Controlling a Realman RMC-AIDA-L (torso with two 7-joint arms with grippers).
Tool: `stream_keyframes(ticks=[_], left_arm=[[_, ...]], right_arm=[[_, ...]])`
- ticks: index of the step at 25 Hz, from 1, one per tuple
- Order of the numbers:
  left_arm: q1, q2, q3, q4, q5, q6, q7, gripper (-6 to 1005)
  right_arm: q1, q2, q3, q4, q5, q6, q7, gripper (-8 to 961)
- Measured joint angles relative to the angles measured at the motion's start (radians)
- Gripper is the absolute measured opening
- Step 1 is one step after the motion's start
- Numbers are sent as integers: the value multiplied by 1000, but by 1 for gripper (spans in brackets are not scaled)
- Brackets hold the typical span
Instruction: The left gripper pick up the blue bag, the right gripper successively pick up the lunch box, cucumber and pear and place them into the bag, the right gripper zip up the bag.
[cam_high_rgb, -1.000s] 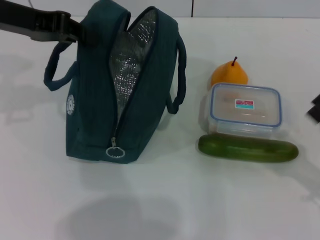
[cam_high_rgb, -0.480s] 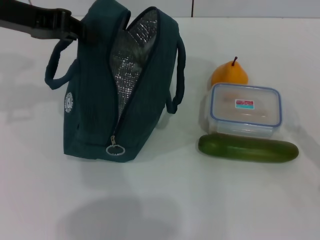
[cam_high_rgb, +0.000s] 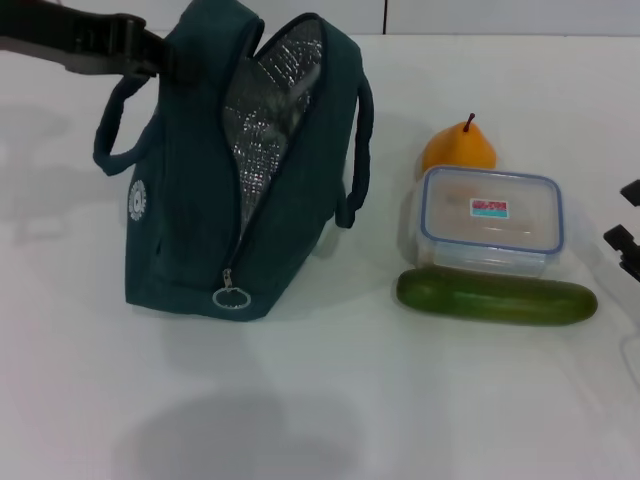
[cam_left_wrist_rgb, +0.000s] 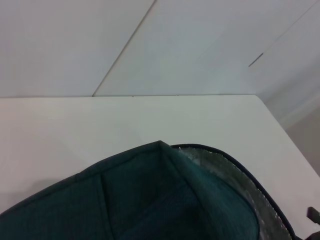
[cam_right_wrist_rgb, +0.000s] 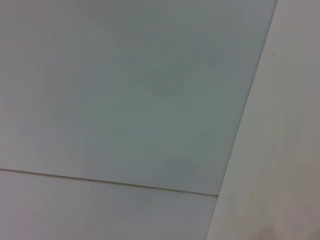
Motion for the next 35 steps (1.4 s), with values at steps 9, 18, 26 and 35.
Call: stream_keyframes(ticks=[9, 18, 26, 35], left_arm=[[-17, -2, 0, 0, 4, -2, 2, 44], [-13, -4, 0, 0, 5, -2, 12, 44], [-11, -5, 0, 0, 6, -2, 14, 44], [-11, -6, 0, 0, 5, -3, 16, 44]], right_arm=[[56, 5, -2, 4, -42, 60, 16, 868], [115, 6, -4, 17, -66, 71, 17, 868], [121, 5, 0, 17, -70, 67, 18, 868], [119, 5, 2, 9, -70, 49, 18, 869]])
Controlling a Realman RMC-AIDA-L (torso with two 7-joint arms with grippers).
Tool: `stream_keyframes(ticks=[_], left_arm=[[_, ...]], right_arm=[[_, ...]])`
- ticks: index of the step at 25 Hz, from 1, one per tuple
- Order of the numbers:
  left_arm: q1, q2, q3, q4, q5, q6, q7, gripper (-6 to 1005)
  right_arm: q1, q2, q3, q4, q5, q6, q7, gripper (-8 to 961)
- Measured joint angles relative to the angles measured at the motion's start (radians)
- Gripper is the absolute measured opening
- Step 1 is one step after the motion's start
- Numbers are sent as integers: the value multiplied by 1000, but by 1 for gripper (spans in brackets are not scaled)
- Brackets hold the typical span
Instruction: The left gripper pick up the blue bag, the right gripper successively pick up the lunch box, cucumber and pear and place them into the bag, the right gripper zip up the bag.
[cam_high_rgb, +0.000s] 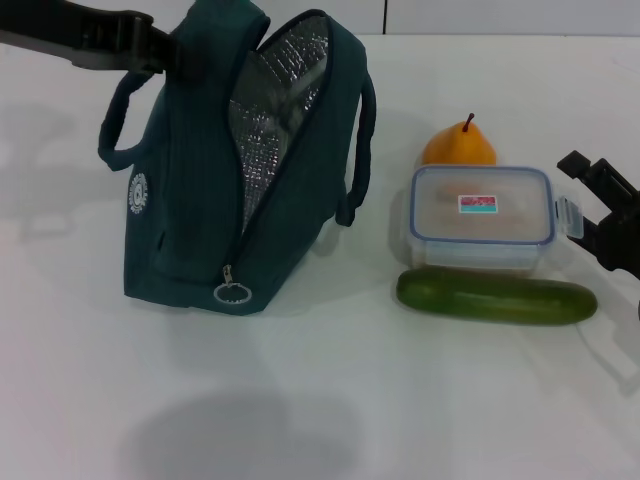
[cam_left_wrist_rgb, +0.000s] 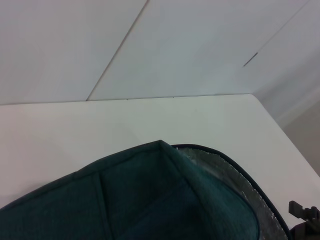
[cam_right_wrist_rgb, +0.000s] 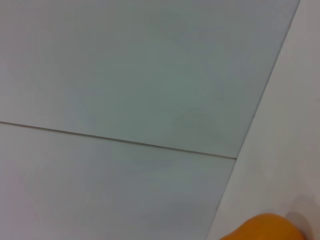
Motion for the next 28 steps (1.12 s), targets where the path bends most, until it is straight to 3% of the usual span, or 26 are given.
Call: stream_keyframes(ticks=[13, 18, 24, 28], left_arm=[[3, -1, -1, -5, -2, 0, 20, 44], [3, -2, -4, -18, -6, 0, 31, 44], [3, -1, -6, -21, -6, 0, 40, 44], [3, -1, -6, -23, -6, 0, 47, 44]], right_arm=[[13, 0, -6, -6, -8, 5, -3, 854], [9, 0, -8, -32, -42, 12, -3, 612], [12, 0, -9, -40, -45, 31, -5, 402], [14, 0, -9, -41, -45, 36, -10, 319]])
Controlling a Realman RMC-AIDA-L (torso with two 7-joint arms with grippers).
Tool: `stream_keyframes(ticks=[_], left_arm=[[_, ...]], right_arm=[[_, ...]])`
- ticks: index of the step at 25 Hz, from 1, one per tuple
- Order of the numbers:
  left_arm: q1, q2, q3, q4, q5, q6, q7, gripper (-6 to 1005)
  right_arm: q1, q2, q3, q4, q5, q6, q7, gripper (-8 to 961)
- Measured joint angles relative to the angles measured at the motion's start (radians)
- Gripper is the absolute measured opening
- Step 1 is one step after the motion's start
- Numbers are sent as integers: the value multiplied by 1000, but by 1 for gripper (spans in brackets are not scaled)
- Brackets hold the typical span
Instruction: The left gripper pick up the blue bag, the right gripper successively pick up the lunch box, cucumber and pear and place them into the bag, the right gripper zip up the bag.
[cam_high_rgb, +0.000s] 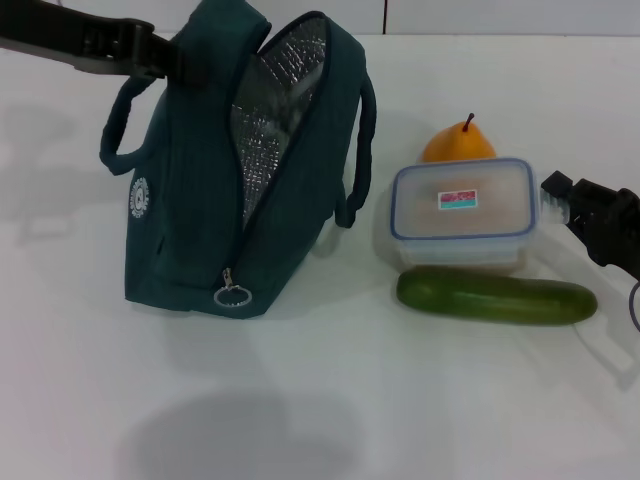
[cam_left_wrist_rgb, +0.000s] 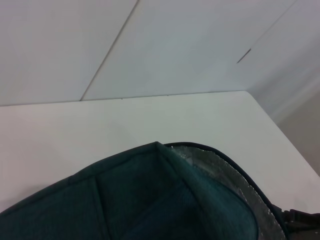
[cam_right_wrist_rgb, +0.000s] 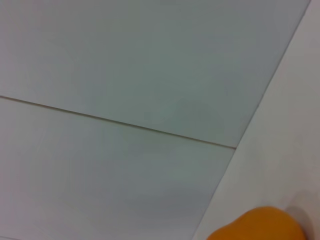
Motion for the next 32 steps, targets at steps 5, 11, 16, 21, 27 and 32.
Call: stream_keyframes(ticks=[5, 11, 16, 21, 27, 32], left_arm=[[0, 1, 0, -2, 0, 0, 6, 44], [0, -1, 0, -2, 0, 0, 11, 44], [0, -1, 0, -3, 0, 0, 11, 44], [0, -1, 0, -3, -1, 0, 11, 44], [2, -1, -1, -3, -2, 0, 11, 44], [4, -1, -1, -3, -2, 0, 11, 44]], right_arm=[[1, 0, 0, -3, 0, 0, -7, 215], [0, 0, 0, -9, 0, -9, -28, 88], [-6, 0, -1, -25, 2, -47, -49, 87], [-10, 0, 25, -28, 13, -124, -77, 87], [-10, 0, 55, -42, 31, -198, -80, 87], [-9, 0, 57, -42, 68, -231, -78, 88]])
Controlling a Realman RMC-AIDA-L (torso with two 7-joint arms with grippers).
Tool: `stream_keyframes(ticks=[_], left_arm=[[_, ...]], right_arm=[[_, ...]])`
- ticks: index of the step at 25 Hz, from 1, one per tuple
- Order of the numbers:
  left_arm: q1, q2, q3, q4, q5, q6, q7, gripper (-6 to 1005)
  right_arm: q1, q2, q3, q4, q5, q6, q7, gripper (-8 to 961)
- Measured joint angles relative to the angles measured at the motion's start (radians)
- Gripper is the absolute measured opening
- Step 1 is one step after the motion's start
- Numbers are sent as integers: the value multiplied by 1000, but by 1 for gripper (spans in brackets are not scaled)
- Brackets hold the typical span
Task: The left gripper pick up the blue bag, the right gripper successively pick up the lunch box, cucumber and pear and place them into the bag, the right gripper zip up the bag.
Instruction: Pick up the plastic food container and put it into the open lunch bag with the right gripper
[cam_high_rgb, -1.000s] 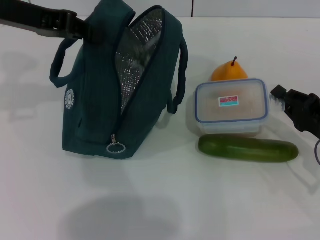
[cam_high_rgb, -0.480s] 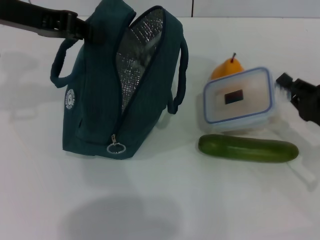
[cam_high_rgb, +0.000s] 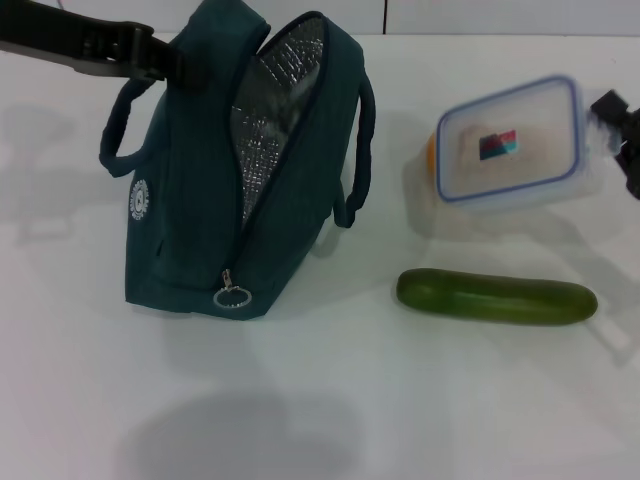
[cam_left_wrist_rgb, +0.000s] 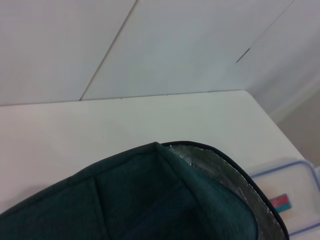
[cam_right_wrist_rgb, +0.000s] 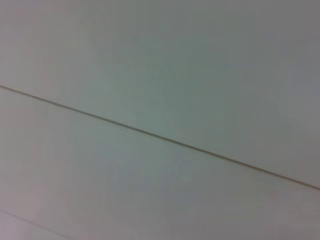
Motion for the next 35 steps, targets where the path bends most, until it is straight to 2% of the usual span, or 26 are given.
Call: stream_keyframes(ticks=[9, 20, 25, 27, 32, 35], left_arm=[[1, 0, 0, 0, 0, -1, 0, 44], [-10, -3, 0, -2, 0, -9, -1, 44], [-24, -15, 2, -2, -17, -11, -7, 44], [-32, -27, 4, -2, -23, -15, -9, 44], [-41, -48, 4, -3, -28, -22, -17, 44], [-42, -52, 1, -6, -58, -23, -17, 44]], right_arm=[[40, 0, 1, -2, 93, -96, 54, 88], [232, 0, 1, -11, 189, -149, 110, 89], [319, 0, -8, -8, 189, -128, 120, 91], [345, 0, -12, -3, 183, -111, 120, 92], [366, 0, -38, -1, 178, -87, 117, 94], [367, 0, -59, 2, 177, -68, 114, 95]])
